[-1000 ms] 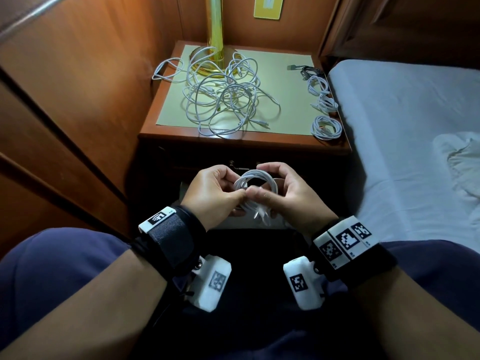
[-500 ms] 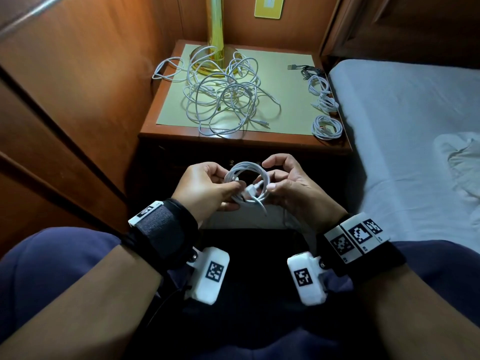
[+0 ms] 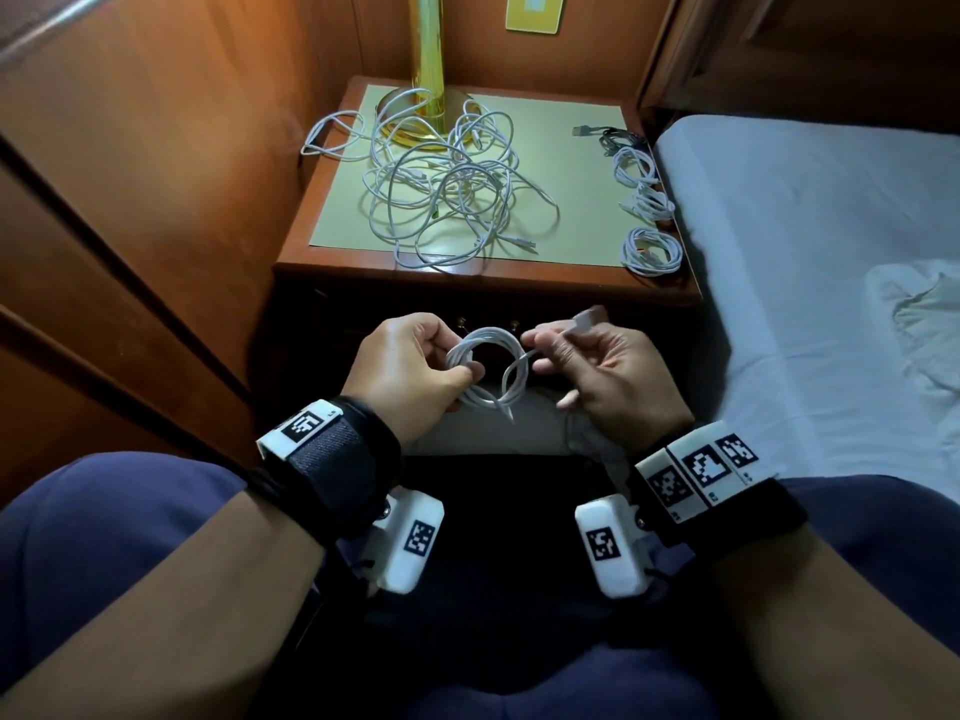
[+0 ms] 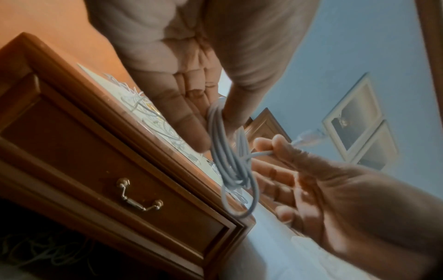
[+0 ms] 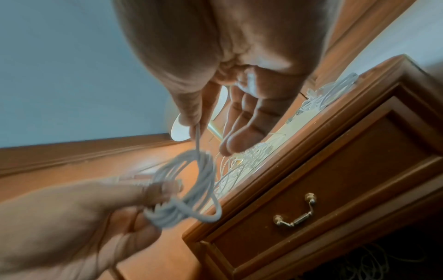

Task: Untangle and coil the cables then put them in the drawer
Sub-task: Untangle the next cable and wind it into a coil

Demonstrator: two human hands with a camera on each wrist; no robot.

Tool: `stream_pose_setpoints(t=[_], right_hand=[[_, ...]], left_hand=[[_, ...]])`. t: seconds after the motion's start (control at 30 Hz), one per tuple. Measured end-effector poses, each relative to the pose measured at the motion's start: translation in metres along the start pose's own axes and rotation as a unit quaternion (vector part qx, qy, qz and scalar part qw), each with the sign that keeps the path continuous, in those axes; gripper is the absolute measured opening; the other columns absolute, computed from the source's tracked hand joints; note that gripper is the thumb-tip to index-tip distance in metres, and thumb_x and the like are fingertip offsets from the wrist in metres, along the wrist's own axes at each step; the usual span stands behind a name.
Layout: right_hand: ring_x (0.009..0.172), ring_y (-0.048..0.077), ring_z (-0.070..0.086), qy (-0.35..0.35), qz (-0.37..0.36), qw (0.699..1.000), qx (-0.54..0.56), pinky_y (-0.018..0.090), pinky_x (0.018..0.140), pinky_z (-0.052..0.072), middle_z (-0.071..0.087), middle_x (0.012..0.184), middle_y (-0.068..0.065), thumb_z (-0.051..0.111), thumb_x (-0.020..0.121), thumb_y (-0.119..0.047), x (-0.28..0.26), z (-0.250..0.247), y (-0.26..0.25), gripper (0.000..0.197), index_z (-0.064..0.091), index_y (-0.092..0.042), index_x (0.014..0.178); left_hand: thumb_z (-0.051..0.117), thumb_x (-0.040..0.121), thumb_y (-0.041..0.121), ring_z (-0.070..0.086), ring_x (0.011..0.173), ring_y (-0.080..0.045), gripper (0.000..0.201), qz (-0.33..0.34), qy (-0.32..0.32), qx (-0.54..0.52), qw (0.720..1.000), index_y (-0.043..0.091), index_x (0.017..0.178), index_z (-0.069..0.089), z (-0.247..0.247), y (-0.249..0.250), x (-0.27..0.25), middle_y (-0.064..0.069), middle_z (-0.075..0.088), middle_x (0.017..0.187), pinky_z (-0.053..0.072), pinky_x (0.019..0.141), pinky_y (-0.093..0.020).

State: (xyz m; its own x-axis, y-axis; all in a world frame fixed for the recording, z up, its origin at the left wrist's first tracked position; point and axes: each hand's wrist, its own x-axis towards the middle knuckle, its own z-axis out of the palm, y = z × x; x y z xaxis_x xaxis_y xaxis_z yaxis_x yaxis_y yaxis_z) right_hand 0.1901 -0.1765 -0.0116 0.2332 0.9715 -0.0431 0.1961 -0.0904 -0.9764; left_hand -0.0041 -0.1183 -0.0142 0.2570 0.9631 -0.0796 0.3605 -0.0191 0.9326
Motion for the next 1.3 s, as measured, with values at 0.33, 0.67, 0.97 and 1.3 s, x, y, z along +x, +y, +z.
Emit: stream_pose_setpoints(t=[0.33,0.67,0.97,1.3], right_hand=[[0.060,0.008,0.063,0.141,0.056,0.979,0.133,0.019,0.048,0.044,0.073,0.077,0.000,0.055,0.102,-0.020,0.007,-0.006,0.003,0.018,0.072,-0.015,0.096],[0.046,0.004,0.057,0.092,0.067,0.993,-0.013,0.025,0.055,0.045,0.072,0.069,0.007,0.074,0.089,-0.018,0.007,-0.010,0.005,0.023,0.060,-0.008,0.103],[0.070,0.020,0.066,-0.145,0.060,0.974,-0.164,0.037,0.069,0.053,0.076,0.082,0.008,0.073,0.089,-0.015,-0.002,-0.026,-0.014,0.003,0.076,-0.016,0.086],[0.058,0.017,0.060,-0.050,-0.034,0.998,-0.025,0.024,0.053,0.054,0.072,0.084,0.014,0.066,0.093,-0.004,0.042,-0.044,-0.041,0.007,0.071,-0.007,0.096]], left_hand=[[0.084,0.075,0.012,0.070,0.064,-0.028,0.021,0.065,-0.072,0.024,0.995,0.010,0.078,0.064,-0.009,0.005,0.003,-0.009,0.072,0.074,0.059,0.057,-0.034],[0.084,0.077,0.012,0.069,0.072,-0.033,0.017,0.135,-0.144,0.001,0.980,0.019,0.084,0.070,-0.004,0.001,-0.007,-0.010,0.072,0.081,0.060,0.068,-0.046],[0.084,0.077,0.013,0.071,0.074,-0.032,0.016,0.144,-0.038,-0.032,0.988,0.018,0.090,0.075,-0.006,0.009,-0.006,-0.004,0.075,0.083,0.061,0.067,-0.048],[0.081,0.080,0.010,0.073,0.066,-0.025,0.012,0.107,-0.073,-0.026,0.991,0.013,0.085,0.071,-0.001,0.070,0.033,-0.009,0.074,0.082,0.062,0.061,-0.039]])
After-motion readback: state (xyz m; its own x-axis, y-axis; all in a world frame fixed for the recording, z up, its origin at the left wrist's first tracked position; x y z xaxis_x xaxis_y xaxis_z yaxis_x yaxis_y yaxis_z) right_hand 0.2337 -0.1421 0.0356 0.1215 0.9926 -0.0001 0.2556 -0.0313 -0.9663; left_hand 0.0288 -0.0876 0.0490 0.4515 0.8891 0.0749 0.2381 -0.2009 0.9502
